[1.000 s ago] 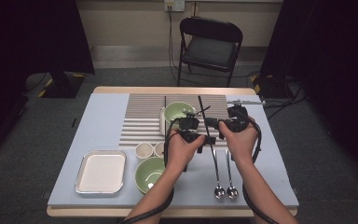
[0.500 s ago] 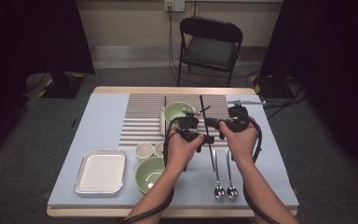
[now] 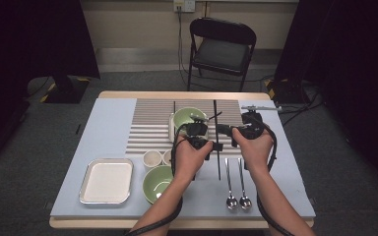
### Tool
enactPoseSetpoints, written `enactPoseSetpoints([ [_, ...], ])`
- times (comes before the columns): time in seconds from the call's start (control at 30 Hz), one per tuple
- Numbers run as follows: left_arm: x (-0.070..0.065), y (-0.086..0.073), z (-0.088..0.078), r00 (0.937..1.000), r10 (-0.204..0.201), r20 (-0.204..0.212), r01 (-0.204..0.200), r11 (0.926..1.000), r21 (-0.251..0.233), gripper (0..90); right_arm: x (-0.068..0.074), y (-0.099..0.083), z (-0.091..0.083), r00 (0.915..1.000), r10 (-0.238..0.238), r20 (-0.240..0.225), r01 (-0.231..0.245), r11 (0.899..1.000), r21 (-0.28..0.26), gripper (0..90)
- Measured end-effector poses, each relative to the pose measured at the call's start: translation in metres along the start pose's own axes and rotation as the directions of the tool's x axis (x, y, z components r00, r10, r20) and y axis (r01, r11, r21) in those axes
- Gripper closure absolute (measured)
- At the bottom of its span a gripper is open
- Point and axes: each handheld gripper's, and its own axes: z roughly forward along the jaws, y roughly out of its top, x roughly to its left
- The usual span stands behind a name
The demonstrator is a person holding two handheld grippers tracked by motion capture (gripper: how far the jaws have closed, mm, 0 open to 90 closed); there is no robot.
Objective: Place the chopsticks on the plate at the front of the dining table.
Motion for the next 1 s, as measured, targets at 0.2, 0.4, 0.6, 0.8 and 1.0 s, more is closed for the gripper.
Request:
enactPoseSetpoints([
  [0.2,-0.0020,0.0019,-0.0016,0.9999,-0.014,-0.002,0.014,0.9998,0.012,86.1,-0.0013,0.0002,-0.0016,0.9999,0.008,-0.015,-0.008,1.000,-0.007,86.4],
  [0.4,-0.0029,0.0028,-0.0010,0.9996,-0.028,0.005,0.028,0.9994,0.022,86.2,-0.0037,-0.0003,-0.0030,0.9995,0.013,-0.030,-0.013,1.000,-0.009,86.1],
  [0.6,-0.0038,0.0040,-0.0007,0.9993,-0.036,0.003,0.036,0.9984,0.043,86.3,-0.0052,-0.0003,-0.0032,0.9998,-0.015,-0.012,0.015,1.000,0.002,82.7],
  [0.8,-0.0046,0.0043,-0.0017,0.9991,-0.041,0.000,0.041,0.9975,0.058,86.3,-0.0058,-0.0002,-0.0020,0.9987,-0.047,0.023,0.046,0.999,0.012,69.8],
  [1.0,-0.0036,0.0034,-0.0019,0.9988,-0.048,-0.001,0.048,0.9955,0.081,86.3,-0.0077,0.0005,0.0002,0.9947,-0.085,0.058,0.083,0.996,0.031,51.8],
])
